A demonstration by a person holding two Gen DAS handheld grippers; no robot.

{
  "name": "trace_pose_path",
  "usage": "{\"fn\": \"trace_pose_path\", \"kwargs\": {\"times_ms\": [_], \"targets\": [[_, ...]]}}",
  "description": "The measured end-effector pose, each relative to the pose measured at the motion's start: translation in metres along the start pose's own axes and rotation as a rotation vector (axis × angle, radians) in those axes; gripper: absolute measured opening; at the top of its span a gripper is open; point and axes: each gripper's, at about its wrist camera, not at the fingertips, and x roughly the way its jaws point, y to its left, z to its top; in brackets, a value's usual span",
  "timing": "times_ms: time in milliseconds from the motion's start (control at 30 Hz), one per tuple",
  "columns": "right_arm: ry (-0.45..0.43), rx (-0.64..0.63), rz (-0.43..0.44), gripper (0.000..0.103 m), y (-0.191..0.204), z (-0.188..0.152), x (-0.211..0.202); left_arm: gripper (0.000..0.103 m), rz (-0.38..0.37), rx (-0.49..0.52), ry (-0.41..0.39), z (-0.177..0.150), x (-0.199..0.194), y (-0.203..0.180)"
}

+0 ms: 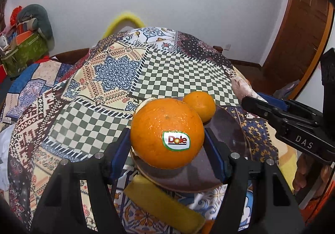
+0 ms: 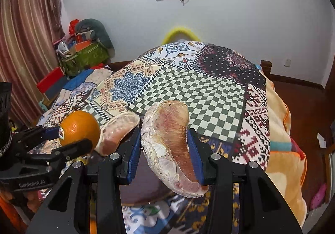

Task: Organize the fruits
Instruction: 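Lower the Dole orange onto the plate with the left tool while the right tool sets the segment beside it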

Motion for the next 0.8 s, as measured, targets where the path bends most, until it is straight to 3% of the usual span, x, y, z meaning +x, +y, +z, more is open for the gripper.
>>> {"fn": "trace_pose_path", "kwargs": {"times_ms": [333,567,800], "targets": [[0.078,0.009,0.0,0.04,-0.007,-0.008,0.037,0.068,-0.008,0.034,0.09,0.007,0.045,-0.009],[0.111,0.024,0.019,0.04,-0.015,-0.011,0.046,0.068,-0.014,0.075,0.135,0.009,0.06,-0.019],[0.116,0.014,0.026,0.04,-0.014,-0.012,0.045,0.068,-0.022,0.052,0.183,0.005,0.07,-0.014]]}}
